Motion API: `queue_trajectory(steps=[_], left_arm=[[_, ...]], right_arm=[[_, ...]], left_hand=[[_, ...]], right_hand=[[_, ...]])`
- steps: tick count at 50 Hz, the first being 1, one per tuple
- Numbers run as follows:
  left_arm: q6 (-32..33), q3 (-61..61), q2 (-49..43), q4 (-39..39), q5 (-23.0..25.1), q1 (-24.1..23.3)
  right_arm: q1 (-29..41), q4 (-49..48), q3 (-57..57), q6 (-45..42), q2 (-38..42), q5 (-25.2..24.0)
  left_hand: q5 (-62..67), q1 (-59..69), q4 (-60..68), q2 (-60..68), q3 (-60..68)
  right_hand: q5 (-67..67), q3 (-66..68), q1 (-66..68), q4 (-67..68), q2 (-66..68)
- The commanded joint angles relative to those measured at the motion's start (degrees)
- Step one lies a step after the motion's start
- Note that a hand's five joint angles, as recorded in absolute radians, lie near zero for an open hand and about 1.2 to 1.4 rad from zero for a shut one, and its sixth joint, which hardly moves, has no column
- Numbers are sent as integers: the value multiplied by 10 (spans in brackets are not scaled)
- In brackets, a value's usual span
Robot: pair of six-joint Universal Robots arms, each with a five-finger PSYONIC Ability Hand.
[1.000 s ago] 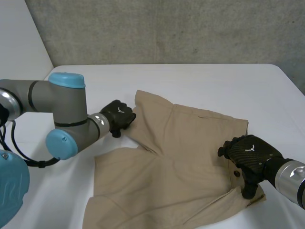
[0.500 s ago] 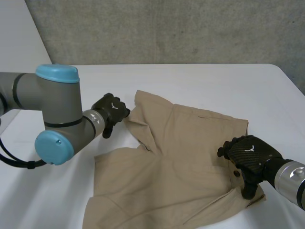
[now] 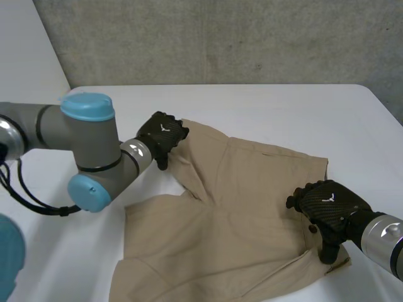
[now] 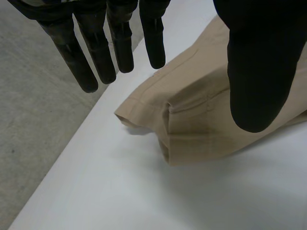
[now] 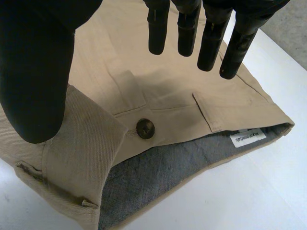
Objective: Fold the shorts.
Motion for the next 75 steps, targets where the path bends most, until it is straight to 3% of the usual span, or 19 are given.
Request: queue_trajectory(steps=[1,2,4,12,18,27,30,34,40,53,63,70,75], left_arm=[[1,43,-49,-2,2,-1],[0,46,-52,-1,2,-1],[1,52,-56,-2,-3,0],[23,-36,5,-9,-5,8],[81,-111,43,-8,-7,26],[115,-127,24,-10,-13,26],[130,-120,26,-9,-45,26],[127,-122,51,-9,-70,24],[120,-131,96,-9,-75,21],[-38,-327,304,-13,-70,17],[-108,-485,421,-15,-70,4],[-193,-524,488,-61,-70,-23],[-252,-525,503,-102,-71,-34]], right_arm=[[0,-1,0,0,2,1],[0,-1,0,0,2,1],[0,-2,0,0,3,2],[0,-1,0,-1,7,3],[0,-1,0,-1,16,4],[2,-2,6,-2,29,5],[3,-2,8,-2,29,5],[3,-2,8,-2,29,5],[12,-1,8,-2,29,5],[26,0,11,-10,30,8],[28,0,-20,8,45,13],[46,-1,-115,173,104,75],[49,-2,-154,200,138,99]], left_hand=[[171,159,169,162,160],[256,244,254,246,245],[558,546,556,549,547],[559,547,557,550,549],[559,547,557,550,549],[482,470,480,473,471],[268,256,266,258,257],[74,62,72,64,63],[36,25,34,27,26],[19,8,17,10,9],[29,18,28,20,19],[33,21,31,24,22],[31,19,29,22,21]], right_hand=[[5,4,20,3,-3],[5,4,20,3,-3],[5,4,20,3,-2],[11,10,27,9,4],[20,19,35,18,13],[55,54,70,53,48],[109,108,124,107,101],[171,170,186,169,164],[307,306,322,305,300],[628,627,643,626,621],[628,627,643,626,621],[628,627,643,626,621],[628,627,643,626,621]])
